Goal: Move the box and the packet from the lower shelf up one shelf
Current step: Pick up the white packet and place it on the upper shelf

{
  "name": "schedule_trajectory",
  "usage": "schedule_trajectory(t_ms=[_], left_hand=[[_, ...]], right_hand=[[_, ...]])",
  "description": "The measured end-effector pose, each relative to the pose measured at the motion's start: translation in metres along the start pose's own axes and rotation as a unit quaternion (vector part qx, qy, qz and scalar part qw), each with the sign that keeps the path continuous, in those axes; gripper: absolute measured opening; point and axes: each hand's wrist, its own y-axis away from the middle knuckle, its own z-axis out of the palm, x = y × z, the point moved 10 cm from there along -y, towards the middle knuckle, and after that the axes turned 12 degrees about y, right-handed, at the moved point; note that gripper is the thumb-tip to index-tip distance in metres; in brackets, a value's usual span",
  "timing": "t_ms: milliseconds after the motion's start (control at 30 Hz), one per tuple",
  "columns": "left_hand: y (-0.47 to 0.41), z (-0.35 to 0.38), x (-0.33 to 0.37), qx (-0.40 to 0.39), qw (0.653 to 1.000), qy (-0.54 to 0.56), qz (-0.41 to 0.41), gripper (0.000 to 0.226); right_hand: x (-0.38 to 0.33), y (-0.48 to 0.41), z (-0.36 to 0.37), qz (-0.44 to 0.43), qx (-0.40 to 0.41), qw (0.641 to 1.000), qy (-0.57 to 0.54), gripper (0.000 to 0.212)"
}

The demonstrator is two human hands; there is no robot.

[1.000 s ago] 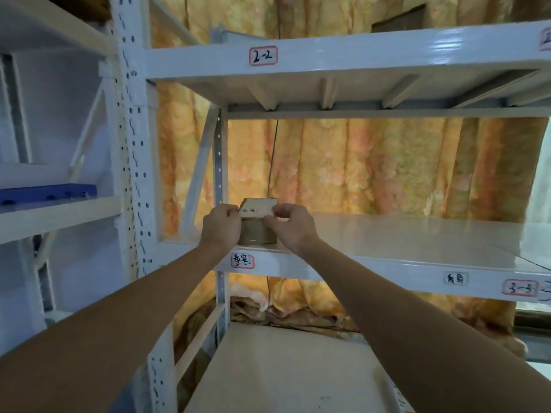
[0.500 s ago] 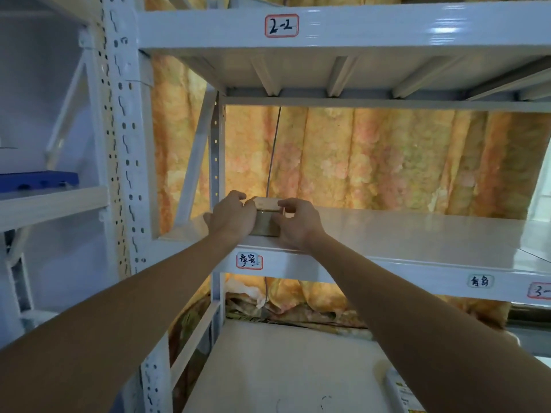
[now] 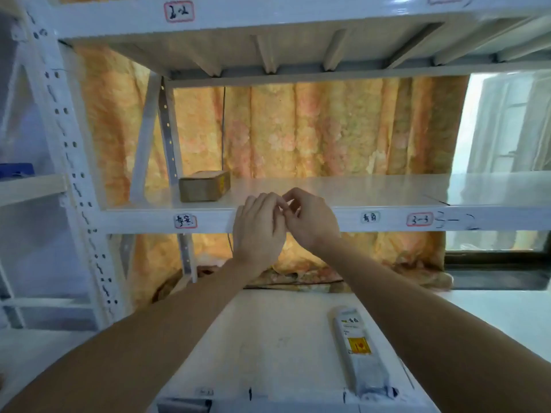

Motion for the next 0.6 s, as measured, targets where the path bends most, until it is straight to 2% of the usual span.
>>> schedule_trajectory(t_ms=[167, 233, 267, 367, 433, 500, 600], left_hand=[[0.070, 0.112, 0.046, -0.104, 0.992, 0.047, -0.045, 0.007], [0.105, 0.160, 0.036, -0.151, 0.981, 0.057, -0.111, 0.007], [0.126, 0.180, 0.019, -0.170, 0.968, 0.056, -0.177, 0.007], [0.203, 0.238, -0.040, -0.227, 0.886, 0.049, -0.402, 0.017], [0.248, 0.263, -0.066, -0.238, 0.828, 0.073, -0.503, 0.032], [0.280, 0.281, -0.081, -0.230, 0.790, 0.086, -0.562, 0.041], [0.307, 0.310, -0.087, -0.246, 0.762, 0.099, -0.590, 0.043]], right_hand=[[0.140, 0.069, -0.014, 0.069, -0.075, 0.991, 0.087, 0.017], [0.204, 0.096, -0.002, 0.119, -0.114, 0.980, 0.112, 0.019], [0.232, 0.110, 0.009, 0.147, -0.140, 0.972, 0.122, 0.020], [0.310, 0.153, 0.049, 0.223, -0.225, 0.939, 0.134, 0.031], [0.349, 0.182, 0.075, 0.269, -0.271, 0.915, 0.132, 0.040], [0.380, 0.206, 0.102, 0.312, -0.318, 0.886, 0.128, 0.049], [0.408, 0.225, 0.134, 0.363, -0.353, 0.857, 0.097, 0.055]])
